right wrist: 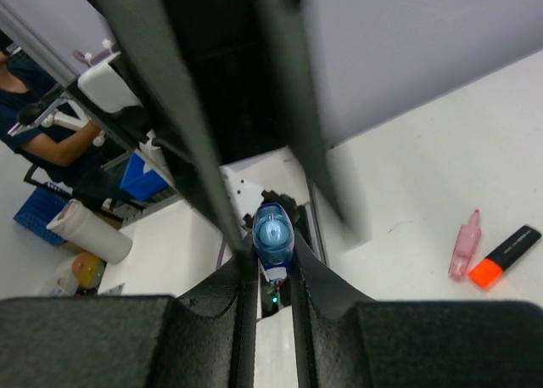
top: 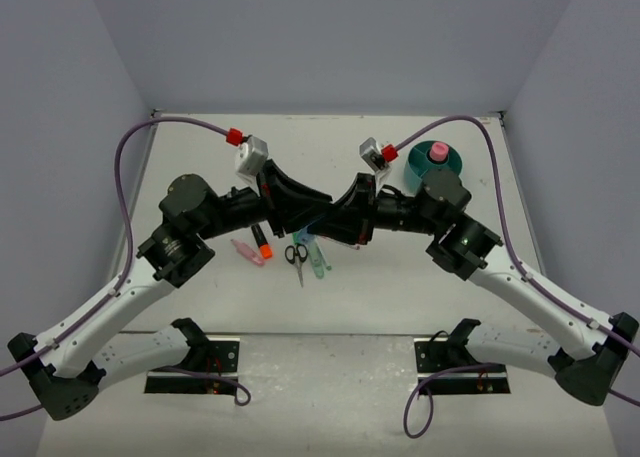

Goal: Sort the stationery into containers
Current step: Close the pen cap on the pen, then place the pen in the storage box.

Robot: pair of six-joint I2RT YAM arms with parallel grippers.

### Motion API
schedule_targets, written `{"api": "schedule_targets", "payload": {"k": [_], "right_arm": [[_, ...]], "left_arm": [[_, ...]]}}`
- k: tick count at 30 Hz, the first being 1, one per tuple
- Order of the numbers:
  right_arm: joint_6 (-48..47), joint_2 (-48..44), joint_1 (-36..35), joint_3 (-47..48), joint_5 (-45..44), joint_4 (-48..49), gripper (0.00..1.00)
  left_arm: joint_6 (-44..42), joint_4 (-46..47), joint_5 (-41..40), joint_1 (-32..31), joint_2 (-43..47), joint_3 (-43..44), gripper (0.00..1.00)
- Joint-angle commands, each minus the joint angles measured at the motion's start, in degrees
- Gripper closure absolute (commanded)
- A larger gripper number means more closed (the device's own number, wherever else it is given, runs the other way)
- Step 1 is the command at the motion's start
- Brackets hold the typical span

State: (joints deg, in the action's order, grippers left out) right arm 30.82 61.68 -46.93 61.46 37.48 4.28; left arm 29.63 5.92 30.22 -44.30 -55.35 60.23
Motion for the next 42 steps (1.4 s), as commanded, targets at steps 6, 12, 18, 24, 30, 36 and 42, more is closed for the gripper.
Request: {"api": "schedule_targets", "payload": {"k": [6, 12, 18, 24, 30, 36, 42], "right_arm": [[1.43, -4.02, 8.23, -10.49, -31.83, -9.60, 1.00], [-2.60, -6.88, 24.53, -10.74, -50.46, -17.80, 1.00], [-6.09, -0.83, 34.54, -5.21, -66.90, -20.38, 1.00], [-9.29, 11.17, 41.78, 0.83, -67.57, -16.88, 1.00], [-12.18, 15.69, 47.33, 2.92, -59.11, -10.05, 1.00], [-16.98, 26.76, 51.19, 9.97, -47.29, -8.54, 1.00], [-18.86, 32.43, 52.20, 13.04, -40.18, -8.27, 1.00]], "left_arm": [[-0.30, -23.84, -44.05, -1.71, 5.69, 9.85, 0.00], [-0.69, -31.36, -52.71, -1.76, 14.20, 6.16, 0.00], [-1.42, -35.37, -53.55, -1.67, 20.57, -0.21, 0.00], [-1.63, -39.06, -50.14, -1.67, 22.17, -4.25, 0.00], [-3.21, -41.91, -47.14, -1.67, 27.16, -7.28, 0.00], [-5.67, -45.31, -47.28, -1.76, 29.23, -6.88, 0.00], [-5.52, -43.24, -47.20, -1.70, 36.66, -10.26, 0.00]]}}
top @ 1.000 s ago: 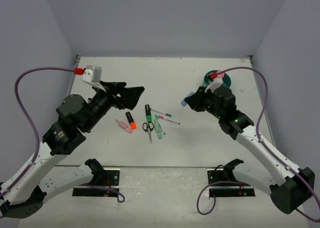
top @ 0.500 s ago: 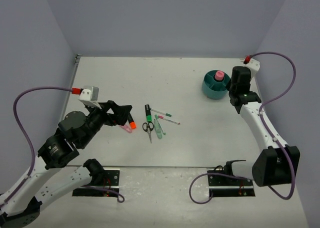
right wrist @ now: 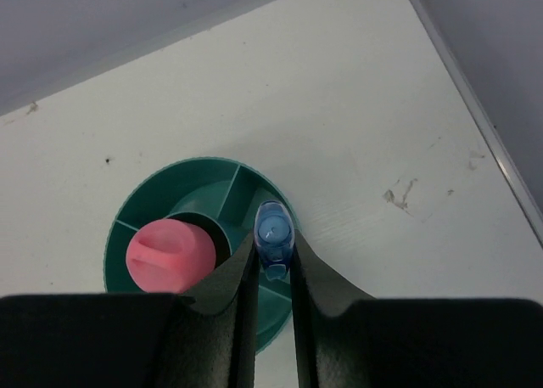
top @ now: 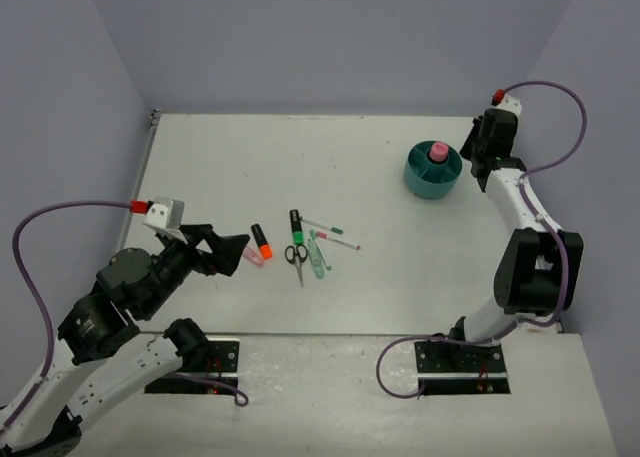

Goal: Sort the stationery into containers
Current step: Place the pen in the storage box.

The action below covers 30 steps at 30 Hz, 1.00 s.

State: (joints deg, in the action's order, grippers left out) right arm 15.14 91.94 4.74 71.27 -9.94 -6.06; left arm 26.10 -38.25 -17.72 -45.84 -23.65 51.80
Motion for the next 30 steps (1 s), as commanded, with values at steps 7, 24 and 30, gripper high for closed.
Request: {"api": "schedule_targets", "payload": {"k": [7, 24, 30], "right_arm": [[-2.84, 5.92, 0.53, 3.39, 5.84, 1.76, 0.96], [3.93, -1.67, 0.18, 5.28, 6.19, -5.28, 0.44], [3.93, -12.63, -9.85, 7.10, 2.47, -10.01, 0.40]], "left_arm": [[-1.67, 1.91, 1.22, -0.19, 8.51, -2.95, 0.00], [1.86, -0.70, -4.96, -0.13, 3.07, -2.72, 0.00], [9.46, -4.53, -13.07, -0.13, -6.55, -1.87, 0.00]]}}
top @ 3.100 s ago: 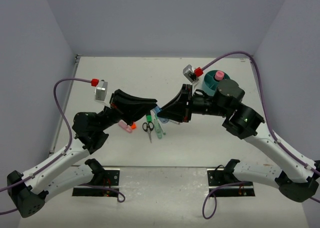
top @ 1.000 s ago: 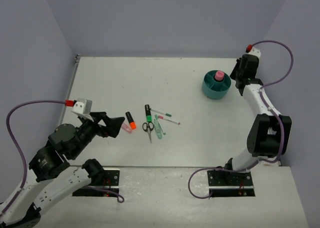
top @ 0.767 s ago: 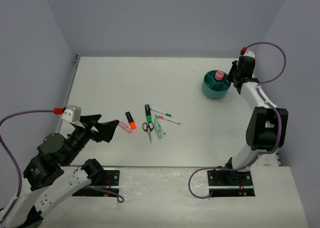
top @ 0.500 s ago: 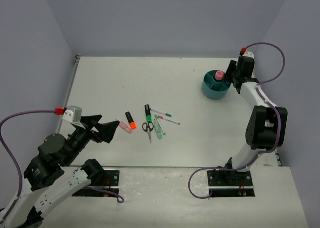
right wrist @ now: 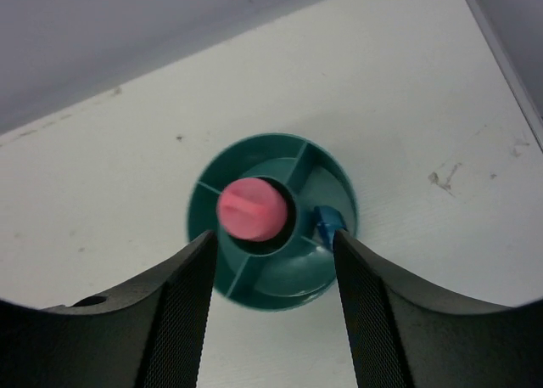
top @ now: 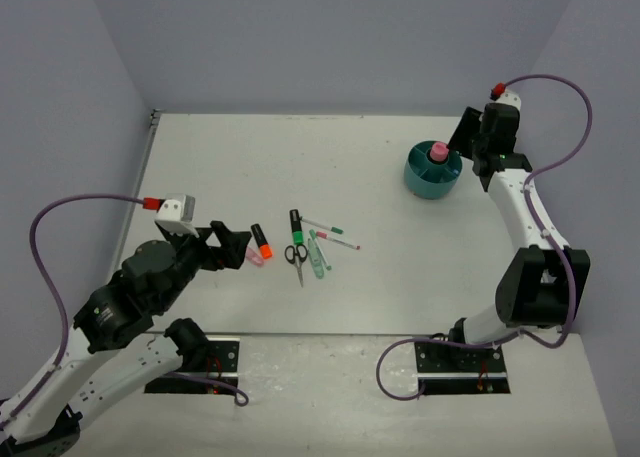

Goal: Sort the stationery into containers
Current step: Place the pen in the storage box, then pick up the pen from the center of the board.

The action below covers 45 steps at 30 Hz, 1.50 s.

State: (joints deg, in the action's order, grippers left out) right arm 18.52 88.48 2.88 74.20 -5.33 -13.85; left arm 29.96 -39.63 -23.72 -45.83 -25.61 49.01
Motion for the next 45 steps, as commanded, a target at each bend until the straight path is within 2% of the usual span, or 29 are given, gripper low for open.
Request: {"api": "schedule_targets", "payload": {"k": [1, 5, 13, 17, 18, 19, 20, 24, 26, 30, 32, 35, 38, 42, 45], "right_arm": [[-0.15, -10.82, -10.59, 4.37, -3.55, -3.16, 0.39], [-0.75, -17.89, -23.20, 1.48, -7.87, -6.58, 0.34], [2.05, -22.05, -34.23, -6.18, -8.60, -14.39, 0.31], [4.45, -25.87, -37.52, -13.55, -7.89, -14.14, 0.27], [4.80, -27.16, -37.61, -14.84, -6.87, -13.71, 0.23], [5.08, -29.28, -37.69, -16.01, -5.58, -12.79, 0.02], [5.42, -30.43, -37.69, -17.42, -5.51, -12.19, 0.01], [6.45, -34.51, -37.69, -21.12, -5.77, -11.12, 0.01], [6.70, -35.37, -37.60, -21.61, -4.55, -10.99, 0.01], [7.22, -36.87, -37.60, -22.17, -1.28, -11.45, 0.01], [7.06, -37.56, -37.60, -22.68, -1.34, -11.47, 0.01], [6.27, -38.28, -37.60, -23.99, -1.17, -10.77, 0.01], [5.54, -39.12, -37.60, -24.93, -0.12, -9.56, 0.01], [4.42, -38.86, -37.60, -25.86, 1.90, -8.08, 0.01], [3.85, -38.03, -37.62, -25.82, 3.28, -7.88, 0.01]], "left_arm": [[7.39, -3.79, -9.24, -0.18, -5.95, 0.91, 0.00], [16.89, -8.26, -14.82, -0.21, -12.08, 2.16, 0.00], [30.52, -14.47, -18.81, -0.13, -21.43, 4.13, 0.00], [39.16, -17.69, -21.86, -0.13, -24.30, 3.13, 0.00], [42.39, -17.85, -22.36, -0.15, -24.93, 2.67, 0.00], [44.07, -17.82, -23.18, -0.21, -25.66, 2.06, 0.01], [45.48, -17.30, -23.61, -0.11, -26.74, 1.40, 0.02], [45.92, -12.82, -23.19, 2.23, -38.19, 2.03, 0.07], [47.31, -14.04, -22.23, 4.00, -43.14, 4.83, 0.09], [50.26, -16.61, -20.32, 6.88, -51.76, 8.02, 0.29], [47.91, -12.88, -17.34, 8.44, -54.65, 7.17, 0.42], [44.36, -8.09, -12.82, 11.87, -58.35, 5.84, 0.54], [43.37, -6.42, -11.91, 12.63, -61.03, 5.81, 0.54], [42.37, -3.71, -10.91, 12.90, -63.51, 6.00, 0.47], [42.83, -3.18, -10.36, 13.14, -65.48, 5.98, 0.46]]}}
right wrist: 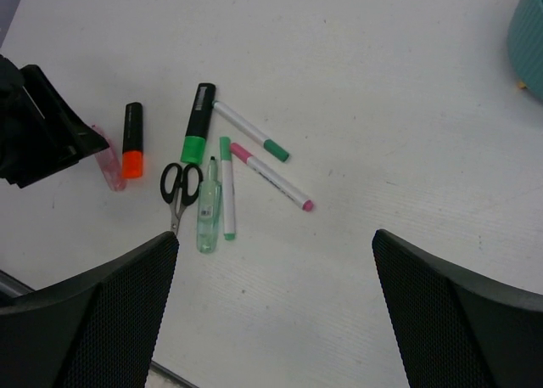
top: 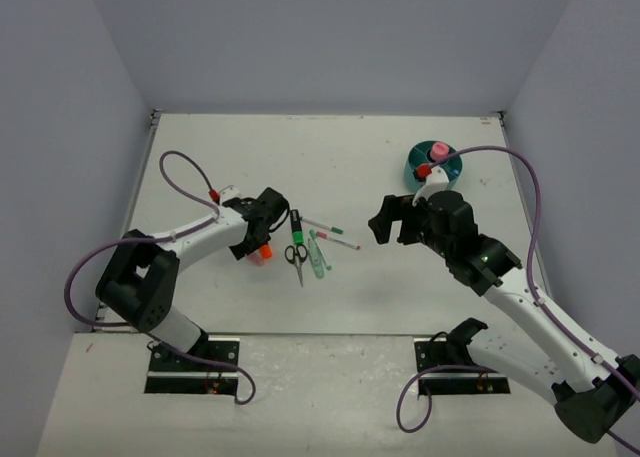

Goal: Sort the stationery into containers
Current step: Pick up the pen from the center of the board.

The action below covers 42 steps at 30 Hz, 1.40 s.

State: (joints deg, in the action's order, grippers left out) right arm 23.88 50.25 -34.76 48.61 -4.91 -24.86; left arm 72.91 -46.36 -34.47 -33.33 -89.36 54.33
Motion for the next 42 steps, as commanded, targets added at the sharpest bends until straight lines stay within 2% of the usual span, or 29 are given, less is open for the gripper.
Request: {"api": "schedule_targets", "payload": {"k": [1, 7, 13, 21, 23, 24, 28, 30, 32, 34, 36, 38, 41, 42], "right_arm": [[-1.55, 0.29, 0.05, -0.32, 2.97, 3.20, 0.01], [-1.89, 0.11, 0.05, -1.13, 3.24, 3.94, 0.01], [-1.91, 0.20, 0.05, -1.32, 3.85, 4.63, 0.01], [-1.82, -1.77, 0.06, -3.16, 3.93, 7.71, 0.01], [-1.50, -2.95, 0.05, -4.38, 4.66, 9.26, 0.01], [-1.40, -3.34, 0.05, -4.71, 4.88, 9.90, 0.01], [-0.91, -3.24, 0.05, -5.42, 12.90, 13.13, 0.01], [1.22, -2.23, 0.05, -6.94, 20.36, 16.94, 0.01], [5.29, -1.48, 0.05, -9.35, 24.55, 23.10, 0.01], [12.78, -0.12, -0.12, -12.78, 32.41, 32.93, 0.01], [16.48, 2.74, -1.86, -14.48, 36.51, 41.18, 0.02], [18.49, 5.17, -5.29, -15.28, 33.64, 44.74, 0.04], [19.21, 8.28, -13.12, -14.55, 26.50, 47.23, 0.08], [19.81, 9.18, -14.67, -14.26, 21.70, 47.86, 0.11]], "left_arm": [[0.40, 3.34, 0.50, 0.69, -2.22, 0.69, 0.46], [3.93, 2.32, 0.32, 1.16, -3.79, -1.24, 0.46], [3.02, 6.26, 2.01, 1.34, -6.14, -3.86, 0.51], [5.28, 7.67, 1.22, 1.34, -4.41, -7.80, 0.80], [5.39, 7.45, 0.76, 1.34, -1.53, -8.96, 0.98], [5.11, 7.28, 0.72, 1.34, -0.24, -9.06, 1.00], [-4.33, 12.23, 2.08, 0.94, 7.84, -11.06, 1.00], [-13.19, 19.84, 5.84, -0.11, 16.42, -12.85, 1.00], [-16.33, 24.63, 8.72, -0.79, 23.46, -14.96, 1.00], [-18.25, 30.12, 11.16, -2.53, 31.86, -17.31, 1.00], [-20.17, 33.65, 14.96, -4.85, 35.67, -18.14, 1.00], [-21.62, 38.86, 18.00, -6.80, 39.80, -18.47, 1.00], [-22.47, 42.70, 20.13, -10.52, 41.06, -18.33, 1.00], [-21.88, 43.46, 19.64, -11.54, 40.91, -18.24, 1.00]]}}
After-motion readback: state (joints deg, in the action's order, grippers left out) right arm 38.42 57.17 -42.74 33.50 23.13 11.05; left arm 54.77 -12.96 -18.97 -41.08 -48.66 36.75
